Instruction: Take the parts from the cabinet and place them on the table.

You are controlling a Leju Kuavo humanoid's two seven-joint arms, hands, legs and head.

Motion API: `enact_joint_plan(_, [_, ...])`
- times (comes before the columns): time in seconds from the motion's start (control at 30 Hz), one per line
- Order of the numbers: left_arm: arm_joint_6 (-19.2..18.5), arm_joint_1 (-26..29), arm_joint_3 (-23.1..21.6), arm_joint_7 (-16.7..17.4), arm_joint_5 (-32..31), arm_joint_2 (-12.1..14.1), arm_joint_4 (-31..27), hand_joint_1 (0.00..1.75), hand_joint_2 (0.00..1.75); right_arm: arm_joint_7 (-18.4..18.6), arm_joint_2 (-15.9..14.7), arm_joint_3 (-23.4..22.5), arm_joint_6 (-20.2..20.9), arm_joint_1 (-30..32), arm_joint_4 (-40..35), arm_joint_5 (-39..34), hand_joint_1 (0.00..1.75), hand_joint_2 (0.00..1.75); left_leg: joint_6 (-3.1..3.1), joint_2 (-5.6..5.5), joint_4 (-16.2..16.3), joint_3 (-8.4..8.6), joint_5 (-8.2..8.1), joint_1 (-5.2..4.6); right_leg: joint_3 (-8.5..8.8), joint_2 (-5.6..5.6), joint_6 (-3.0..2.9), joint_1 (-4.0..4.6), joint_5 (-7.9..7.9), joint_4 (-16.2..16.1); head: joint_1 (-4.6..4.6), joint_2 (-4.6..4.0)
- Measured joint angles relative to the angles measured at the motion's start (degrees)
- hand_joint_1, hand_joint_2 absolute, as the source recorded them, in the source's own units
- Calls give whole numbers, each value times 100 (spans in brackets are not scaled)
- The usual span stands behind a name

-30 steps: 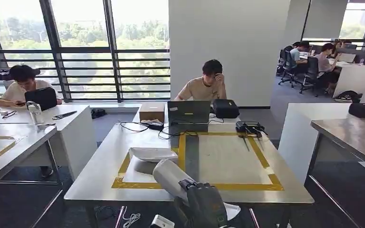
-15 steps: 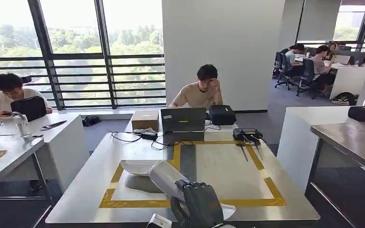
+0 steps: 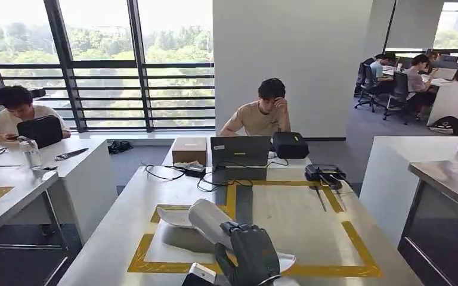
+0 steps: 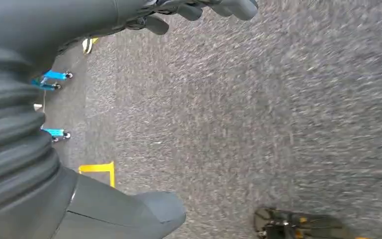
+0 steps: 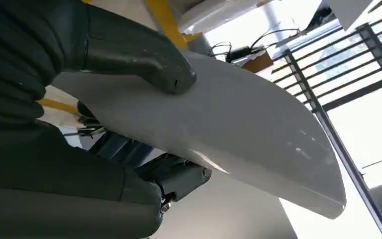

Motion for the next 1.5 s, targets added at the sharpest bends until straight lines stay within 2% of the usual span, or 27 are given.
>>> enact_joint_plan(0.1, [0, -18, 4, -2, 9, 0, -2, 0, 175, -4, 11, 11, -7, -45, 0, -7, 175, 175, -120, 8, 39, 133, -33, 14, 179, 24, -130, 0, -23, -41, -9, 0])
enact_joint_plan(0.13, [0, -28, 4, -2, 13, 7, -4, 0, 175, 0, 20, 11, -4, -64, 7, -13, 175, 175, -135, 22, 188, 47, -35, 27, 252, 24, -163, -18, -34, -59, -5, 0])
enact_joint_plan(0.2, [2, -44, 4, -4, 17, -11, 4, 0, 175, -4, 22, 15, -7, -117, 24, -42, 175, 175, -182, 35, 919, -388, -91, 32, 334, 20, -235, -24, -115, -61, -29, 0])
enact_joint_plan(0.27, [2, -33, 4, -2, 20, -4, 4, 0, 175, 19, 22, 22, -2, -117, 68, -68, 175, 175, -216, 38, 1611, -940, -496, 38, 430, 24, -243, -15, -228, -59, -29, 0])
enact_joint_plan(0.3, [2, -16, 7, 13, 22, -2, 4, 0, 175, 41, 22, 22, 0, -120, 96, -68, 175, 175, -217, 38, 1692, -1097, -586, 38, 497, 36, -241, -14, -284, -57, -31, 0])
enact_joint_plan(0.33, [2, -9, 9, 15, 22, 2, 4, 0, 175, 63, 22, 22, 2, -132, 120, -70, 175, 175, -203, 39, 1566, -1133, -524, 37, 577, 47, -233, -15, -345, -56, -35, 0])
enact_joint_plan(0.37, [2, -12, 9, 15, 22, 7, 2, 0, 175, 94, 22, 20, 11, -164, 162, -79, 175, 175, -185, 39, 1273, -1089, -324, 37, 663, 51, -226, -16, -407, -56, -35, 0])
enact_joint_plan(0.4, [2, -15, 11, 15, 22, 11, 2, 0, 175, 120, 28, 20, 22, -208, 208, -85, 175, 175, -168, 41, 855, -985, -1, 35, 754, 50, -218, -17, -472, -56, -42, 0])
enact_joint_plan(0.43, [2, -14, 11, 15, 20, 13, 2, 0, 175, 153, 44, 4, 42, -280, 291, -101, 175, 175, -131, 46, 345, -851, 466, 30, 845, 48, -200, -16, -547, -57, -40, 0])
enact_joint_plan(0.47, [2, -7, 11, 24, 11, 13, 7, 0, 175, 184, 55, -22, 66, -371, 425, -120, 175, 175, -103, 55, 24, -852, 779, 9, 905, 57, -170, 2, -608, -19, -44, 0])
enact_joint_plan(0.5, [-2, -33, 9, 33, -4, 11, 9, 0, 175, 218, 70, -52, 92, -456, 559, -125, 175, 175, -72, 58, 63, -811, 607, -10, 903, 80, -121, 8, -655, -41, -46, 0])
enact_joint_plan(0.6, [-35, -82, 11, 70, -78, 2, 4, 0, 175, 341, 123, -179, 137, -768, 1034, -109, 175, 175, 57, 44, 19, -718, 635, -10, 981, 78, -26, 13, -674, -8, -26, 0])
enact_joint_plan(0.67, [-70, -136, 11, 85, -140, -17, 0, 0, 175, 411, 175, -275, 148, -1089, 1533, -46, 175, 175, 126, 41, -10, -608, 611, 21, 790, 47, 25, -7, -718, 353, -9, 0])
enact_joint_plan(0.73, [-85, -202, 9, 94, -184, -18, 0, 0, 175, 507, 225, -354, 192, -1429, 2105, 22, 175, 175, 156, 39, -9, -579, 554, 20, 222, 41, 79, -34, -961, 1178, -7, 0])
enact_joint_plan(0.8, [-111, -232, 9, 120, -210, -22, 2, 0, 175, 522, 253, -424, 192, -1652, 2641, 55, 175, 175, 157, 25, -7, -506, 474, 23, -240, 37, 129, -53, -1232, 1684, 6, 0])
enact_joint_plan(0.83, [-118, -232, 7, 122, -227, -24, 2, 0, 175, 527, 273, -452, 192, -1754, 2890, 65, 175, 175, 146, 15, -7, -441, 424, 23, -316, 32, 142, -68, -1157, 1604, 15, 0])
enact_joint_plan(0.87, [-125, -234, 7, 125, -230, -31, 2, 0, 175, 602, 299, -479, 203, -1856, 3115, 91, 175, 175, 135, 12, -3, -359, 365, 23, -274, 25, 131, -77, -914, 1287, 15, 0])
enact_joint_plan(0.97, [-146, -265, 4, 125, -264, -46, 6, 0, 175, 917, 308, -542, 330, -2210, 3736, 166, 175, 175, 72, 12, 3, -226, 197, 18, 20, -20, 84, -76, 163, -1, 17, 0])
enact_joint_plan(1.0, [-164, -286, 0, 129, -286, -46, 5, 0, 175, 1022, 308, -570, 407, -2347, 3968, 186, 175, 175, 31, -21, 25, -147, 153, 1, 9, -30, 63, -36, -96, 3, 6, 0])
enact_joint_plan(1.1, [-181, -304, -2, 138, -313, -46, 4, 0, 175, 1342, 278, -702, 676, -2680, 4492, 175, 175, 175, -87, -12, 60, -47, 129, 7, 157, -7, -81, -30, -50, -36, -2, 0])
enact_joint_plan(1.17, [-184, -308, -2, 138, -337, -31, 4, 0, 175, 1495, 251, -811, 796, -2876, 4735, 157, 175, 175, -126, 22, 342, -180, 88, 23, 293, -1, -156, -59, -62, -68, -7, 0])
enact_joint_plan(1.27, [-188, -307, -7, 135, -348, -28, 13, 0, 175, 1604, 216, -896, 868, -2989, 5045, 157, 175, 175, -196, 38, 1440, -912, -266, 38, 409, 26, -200, -55, -187, -68, -29, 0])
enact_joint_plan(1.3, [-190, -298, -9, 137, -354, -26, 18, 0, 175, 1639, 190, -901, 892, -2973, 5136, 157, 175, 175, -199, 38, 1651, -1123, -387, 38, 465, 37, -195, -55, -240, -68, -33, 0])
enact_joint_plan(1.33, [-190, -279, -9, 142, -359, -22, 20, 0, 175, 1672, 173, -914, 909, -2949, 5202, 160, 175, 175, -195, 39, 1646, -1218, -375, 39, 529, 48, -186, -56, -292, -68, -33, 0])
enact_joint_plan(1.4, [-190, -261, -9, 140, -384, -9, 20, 0, 175, 1737, 135, -959, 966, -2915, 5296, 188, 175, 175, -167, 44, 1040, -1116, 77, 40, 689, 63, -157, -67, -413, -65, -35, 0])
enact_joint_plan(1.47, [-190, -244, -9, 138, -404, -2, 24, 0, 175, 1777, 112, -977, 970, -2908, 5352, 210, 175, 175, -124, 61, 157, -882, 816, 39, 778, 63, -118, -73, -536, -73, -37, 0])
enact_joint_plan(1.5, [-190, -245, -11, 138, -407, 0, 28, 0, 175, 1775, 107, -977, 970, -2905, 5383, 230, 175, 175, -104, 72, 21, -906, 745, 9, 857, 76, -84, -53, -596, -36, -40, 0])
